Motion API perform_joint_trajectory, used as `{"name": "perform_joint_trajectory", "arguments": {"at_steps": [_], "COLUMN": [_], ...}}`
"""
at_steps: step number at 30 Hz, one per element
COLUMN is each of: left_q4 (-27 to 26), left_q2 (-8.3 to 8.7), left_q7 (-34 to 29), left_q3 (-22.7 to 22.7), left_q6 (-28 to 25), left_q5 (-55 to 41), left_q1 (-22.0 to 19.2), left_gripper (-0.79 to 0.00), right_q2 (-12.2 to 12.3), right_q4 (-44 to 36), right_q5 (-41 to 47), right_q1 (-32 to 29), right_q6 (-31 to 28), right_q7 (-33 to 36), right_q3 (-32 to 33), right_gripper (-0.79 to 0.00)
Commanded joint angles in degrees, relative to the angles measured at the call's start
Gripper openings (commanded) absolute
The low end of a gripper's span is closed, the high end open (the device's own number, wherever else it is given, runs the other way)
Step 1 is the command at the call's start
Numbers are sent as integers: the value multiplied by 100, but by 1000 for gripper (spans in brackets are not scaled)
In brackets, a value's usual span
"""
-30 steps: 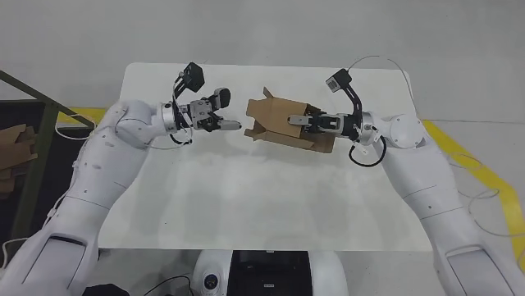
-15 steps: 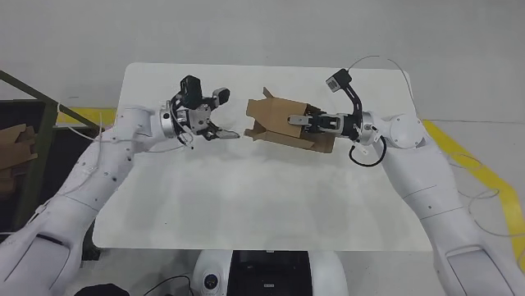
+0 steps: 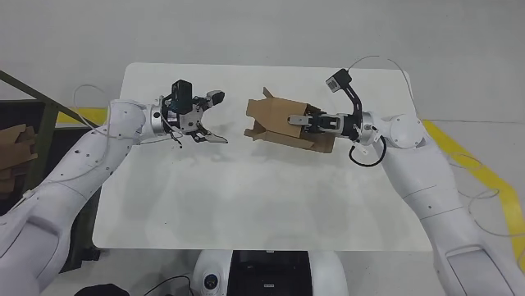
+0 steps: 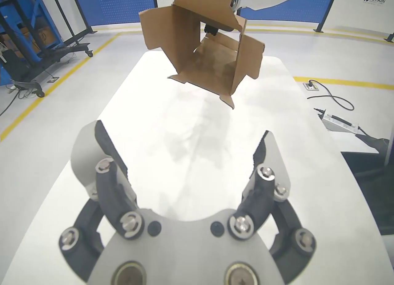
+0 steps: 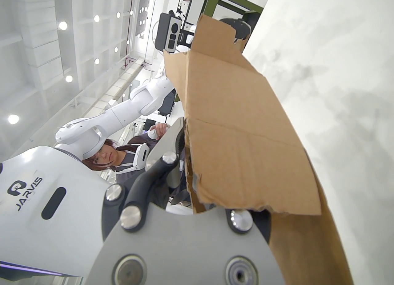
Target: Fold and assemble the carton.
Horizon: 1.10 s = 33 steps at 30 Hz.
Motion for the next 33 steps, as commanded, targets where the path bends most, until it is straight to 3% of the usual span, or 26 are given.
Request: {"name": "perform_joint_trajectory", "arguments": {"at_steps": [1,8,17,25,28,33], "left_q4": [0,0,-521,-802,-794,-867], "left_q2": [0,0,57,172,182,173], "left_q7": [1,1,-719,-330,-10,0], "left_q3": [-1,-1,118,755,875,1058], "left_q6": [0,0,0,0,0,0], "left_q5": [1,1,57,236,226,116], "left_q1": [0,0,327,219,97,-64], "left_gripper": [0,0,0,0,0,0], "right_q2": [0,0,14,-27,-39,-45], "right_q4": [0,0,-153,-30,-15,-12], "right_q5": [0,0,-86,-17,-29,-47], "right_q1": [0,0,-44,83,108,103], "right_q6": [0,0,152,120,118,104], "right_q7": [0,0,-259,-270,-261,-265], "right_q3": [0,0,48,-49,-92,-119], "right_gripper": [-785,-785,-785,-785,-785,-785]}}
